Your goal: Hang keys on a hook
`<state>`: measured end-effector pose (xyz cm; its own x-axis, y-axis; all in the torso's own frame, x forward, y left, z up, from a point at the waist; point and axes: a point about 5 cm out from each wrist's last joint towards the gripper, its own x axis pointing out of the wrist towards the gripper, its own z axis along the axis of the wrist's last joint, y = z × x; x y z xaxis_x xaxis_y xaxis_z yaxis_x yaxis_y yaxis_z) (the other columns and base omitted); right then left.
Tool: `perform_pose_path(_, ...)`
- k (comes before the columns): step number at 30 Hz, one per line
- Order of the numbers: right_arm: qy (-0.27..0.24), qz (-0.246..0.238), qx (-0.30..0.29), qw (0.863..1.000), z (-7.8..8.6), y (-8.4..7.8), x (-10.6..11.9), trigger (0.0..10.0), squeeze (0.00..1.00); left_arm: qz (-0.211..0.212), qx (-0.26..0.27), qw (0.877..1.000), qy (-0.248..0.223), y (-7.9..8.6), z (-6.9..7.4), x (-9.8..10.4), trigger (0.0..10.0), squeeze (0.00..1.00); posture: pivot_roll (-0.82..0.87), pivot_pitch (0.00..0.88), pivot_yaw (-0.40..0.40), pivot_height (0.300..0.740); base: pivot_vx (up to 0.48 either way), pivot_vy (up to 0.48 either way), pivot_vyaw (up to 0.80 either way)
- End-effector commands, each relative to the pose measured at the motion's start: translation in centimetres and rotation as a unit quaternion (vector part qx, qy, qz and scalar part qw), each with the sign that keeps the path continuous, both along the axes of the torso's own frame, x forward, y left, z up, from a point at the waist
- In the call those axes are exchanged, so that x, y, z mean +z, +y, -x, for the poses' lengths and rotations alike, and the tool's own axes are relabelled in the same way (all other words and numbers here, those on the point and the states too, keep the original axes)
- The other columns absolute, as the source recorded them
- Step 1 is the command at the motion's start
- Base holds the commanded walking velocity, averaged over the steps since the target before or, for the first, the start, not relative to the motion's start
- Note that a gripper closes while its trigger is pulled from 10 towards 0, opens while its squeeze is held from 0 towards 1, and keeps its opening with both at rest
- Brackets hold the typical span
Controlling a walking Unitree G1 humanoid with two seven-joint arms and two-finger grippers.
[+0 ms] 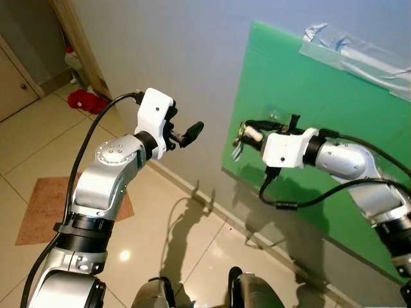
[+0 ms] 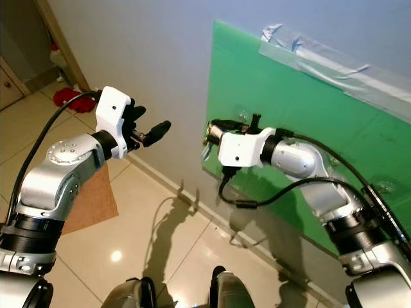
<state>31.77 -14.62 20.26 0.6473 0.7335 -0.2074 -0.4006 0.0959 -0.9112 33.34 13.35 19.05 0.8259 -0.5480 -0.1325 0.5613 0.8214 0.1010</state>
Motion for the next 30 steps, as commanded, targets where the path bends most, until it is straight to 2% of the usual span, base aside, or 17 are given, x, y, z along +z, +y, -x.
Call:
perform_pose_path(1, -0.031, 0.034, 0.015, 0.999, 0.0, 0.1, -0.1, 0.0, 0.00, -0.003, -0.003, 1.000, -0.005, -0.3, 0.2, 0.3, 10.0, 0.00, -0.12, 0.159, -0.024, 0.740, 0.000, 0.000, 0.00)
perform_pose_path(3, -0.069, 0.072, 0.026, 0.995, -0.2, 0.0, -0.1, 0.0, 0.00, -0.002, -0.003, 1.000, -0.005, -0.4, 0.2, 0.3, 10.0, 0.00, -0.12, 0.159, -0.026, 0.740, 0.000, 0.000, 0.00)
perform_pose_path(4, -0.069, 0.072, 0.026, 0.995, -0.2, 0.0, -0.1, 0.0, 0.00, -0.002, -0.003, 1.000, -0.005, -0.4, 0.2, 0.3, 10.0, 0.00, -0.12, 0.159, -0.026, 0.740, 0.000, 0.000, 0.00)
perform_pose_path(5, -0.088, 0.101, 0.034, 0.990, -0.3, -0.2, -0.4, 0.0, 0.00, -0.001, -0.003, 1.000, -0.005, -0.4, 0.3, 0.3, 10.0, 0.00, -0.12, 0.160, -0.028, 0.740, 0.000, 0.000, 0.00)
perform_pose_path(7, -0.101, 0.127, 0.042, 0.986, -0.5, -0.5, -0.7, 0.0, 0.00, -0.001, -0.003, 1.000, -0.004, -0.3, 0.3, 0.3, 10.0, 0.00, -0.12, 0.161, -0.029, 0.740, 0.000, 0.000, 0.00)
perform_pose_path(14, -0.118, 0.155, 0.060, 0.979, -0.7, -0.9, -1.5, 0.0, 0.00, 0.001, 0.000, 1.000, -0.004, -0.1, 0.4, 0.2, 10.0, 0.00, -0.11, 0.164, -0.032, 0.740, 0.000, 0.000, 0.00)
perform_pose_path(17, -0.136, 0.184, 0.054, 0.972, -1.3, -1.6, -1.8, 0.0, 0.00, 0.001, 0.001, 1.000, -0.003, -0.1, 0.5, 0.2, 10.0, 0.00, -0.11, 0.166, -0.037, 0.740, 0.000, 0.000, 0.00)
perform_pose_path(22, -0.149, 0.176, 0.039, 0.972, -1.7, -1.9, -1.5, 0.0, 0.00, 0.004, 0.005, 1.000, 0.000, -0.1, 0.5, 0.0, 10.0, 0.00, -0.11, 0.166, -0.037, 0.740, 0.000, 0.000, 0.00)
perform_pose_path(30, -0.196, 0.182, 0.022, 0.963, -2.6, -2.3, -1.2, 0.0, 0.00, 0.007, 0.001, 1.000, 0.002, -0.5, 0.8, -0.2, 10.0, 0.00, -0.11, 0.167, -0.027, 0.740, 0.000, 0.000, 0.00)
